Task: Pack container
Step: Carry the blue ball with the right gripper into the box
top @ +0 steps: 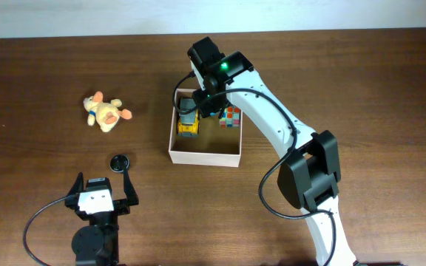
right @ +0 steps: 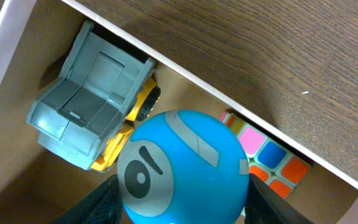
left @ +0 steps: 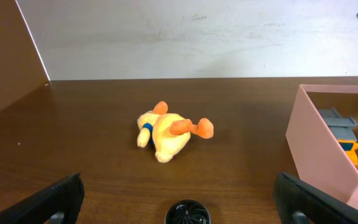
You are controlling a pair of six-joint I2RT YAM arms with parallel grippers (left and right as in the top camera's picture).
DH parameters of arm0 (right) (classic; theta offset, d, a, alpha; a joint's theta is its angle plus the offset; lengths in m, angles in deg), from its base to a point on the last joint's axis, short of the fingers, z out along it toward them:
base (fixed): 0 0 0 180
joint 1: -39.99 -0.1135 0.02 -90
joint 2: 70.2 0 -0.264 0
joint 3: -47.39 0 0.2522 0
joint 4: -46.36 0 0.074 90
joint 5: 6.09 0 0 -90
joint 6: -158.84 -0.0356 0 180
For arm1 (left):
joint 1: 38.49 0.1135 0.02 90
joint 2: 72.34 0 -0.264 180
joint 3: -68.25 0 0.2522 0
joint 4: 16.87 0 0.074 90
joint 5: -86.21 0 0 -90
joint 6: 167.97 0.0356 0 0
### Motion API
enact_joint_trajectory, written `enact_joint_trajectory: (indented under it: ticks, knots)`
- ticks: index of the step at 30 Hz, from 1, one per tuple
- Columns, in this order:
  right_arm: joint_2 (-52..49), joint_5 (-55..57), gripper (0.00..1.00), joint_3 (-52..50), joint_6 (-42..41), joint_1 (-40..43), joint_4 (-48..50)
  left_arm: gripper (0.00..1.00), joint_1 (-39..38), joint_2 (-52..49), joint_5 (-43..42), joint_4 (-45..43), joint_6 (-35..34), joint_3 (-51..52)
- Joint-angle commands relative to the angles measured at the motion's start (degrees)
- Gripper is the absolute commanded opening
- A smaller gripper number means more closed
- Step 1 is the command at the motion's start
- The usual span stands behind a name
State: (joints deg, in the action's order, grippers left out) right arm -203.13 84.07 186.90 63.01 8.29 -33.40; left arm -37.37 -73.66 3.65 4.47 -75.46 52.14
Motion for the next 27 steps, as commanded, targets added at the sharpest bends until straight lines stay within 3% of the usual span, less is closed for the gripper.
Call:
enact_joint_trajectory:
  ticks: [1, 12, 22, 27]
  knots:
    - [0.0, 0.5, 0.56, -0.35, 0.09, -0.15, 0.35, 0.99, 0.04, 0.26, -0.59, -0.02, -0.35, 0.26]
    - [0.0, 0.5, 0.68, -0.35, 0.11, -0.15, 0.52, 0.99, 0.04, 0.26, -0.59, -0.02, -0.35, 0.26]
    - [0.11, 0.52, 0.7, -0.13, 0.09, -0.15, 0.9, 0.99, 0.04, 0.26, -0.59, -0.02, -0.35, 0.26]
    - [2.23, 0.79, 0.72, 6.32, 0.11, 0.09, -2.29, 0.99, 0.04, 0.26, -0.59, -0.02, -0.35, 0.26]
